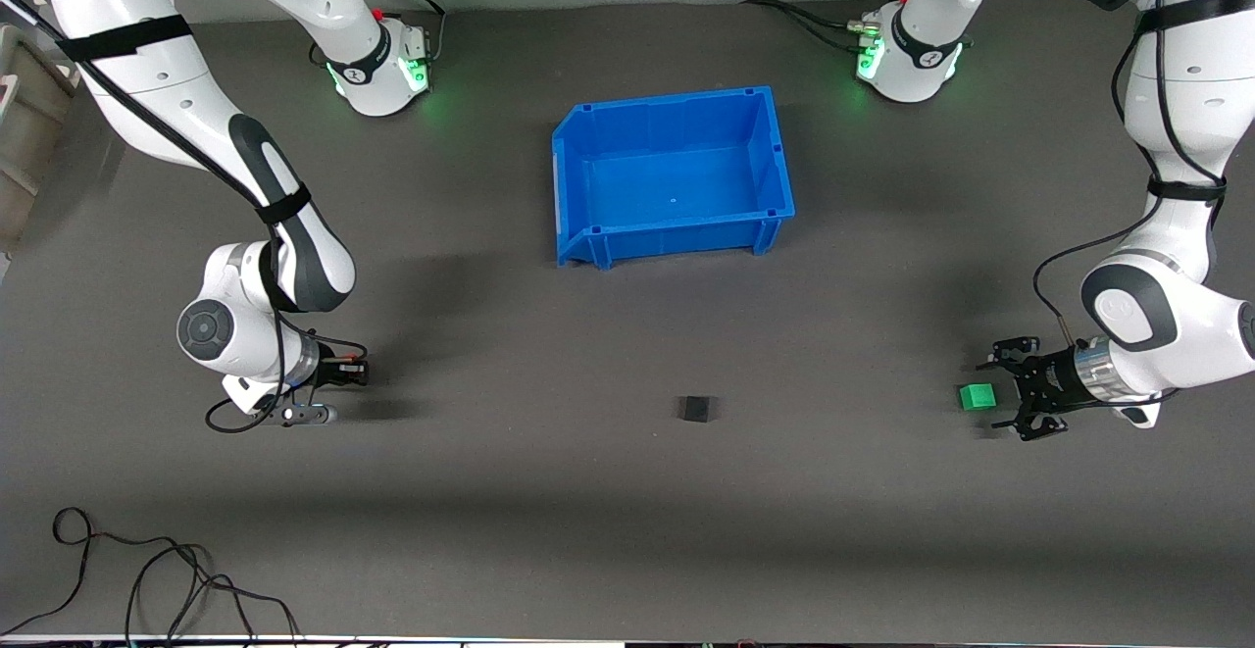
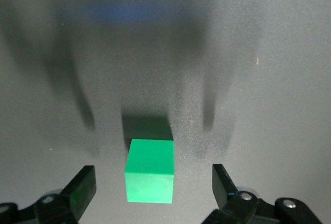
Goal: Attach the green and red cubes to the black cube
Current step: 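Close the right gripper on the red cube while the left gripper grasps green, then carry the red cube and green cube toward the black cube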
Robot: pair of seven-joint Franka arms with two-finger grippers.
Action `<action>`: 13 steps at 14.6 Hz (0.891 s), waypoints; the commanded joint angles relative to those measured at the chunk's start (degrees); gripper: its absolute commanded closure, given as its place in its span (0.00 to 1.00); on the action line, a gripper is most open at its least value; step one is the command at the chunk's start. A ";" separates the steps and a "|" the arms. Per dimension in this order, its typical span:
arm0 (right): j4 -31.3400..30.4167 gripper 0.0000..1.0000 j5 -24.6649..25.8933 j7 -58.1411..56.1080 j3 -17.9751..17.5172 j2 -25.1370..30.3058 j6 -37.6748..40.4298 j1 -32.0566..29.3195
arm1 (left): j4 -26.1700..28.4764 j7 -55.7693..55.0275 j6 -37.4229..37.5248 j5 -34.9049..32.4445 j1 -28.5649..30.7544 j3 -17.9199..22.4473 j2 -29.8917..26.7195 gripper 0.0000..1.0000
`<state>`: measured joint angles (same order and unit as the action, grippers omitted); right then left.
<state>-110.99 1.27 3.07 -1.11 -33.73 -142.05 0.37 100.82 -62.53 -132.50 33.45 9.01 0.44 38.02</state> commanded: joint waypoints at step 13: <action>7.25 1.00 -2.22 52.51 0.06 -1.07 3.77 5.08 | 0.78 0.48 0.21 2.06 -0.66 0.08 -2.68 1.00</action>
<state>-107.89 0.82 45.38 -1.22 -33.66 -141.79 4.11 101.38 -62.40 -133.59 34.50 8.77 0.34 37.66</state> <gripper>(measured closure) 0.595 0.604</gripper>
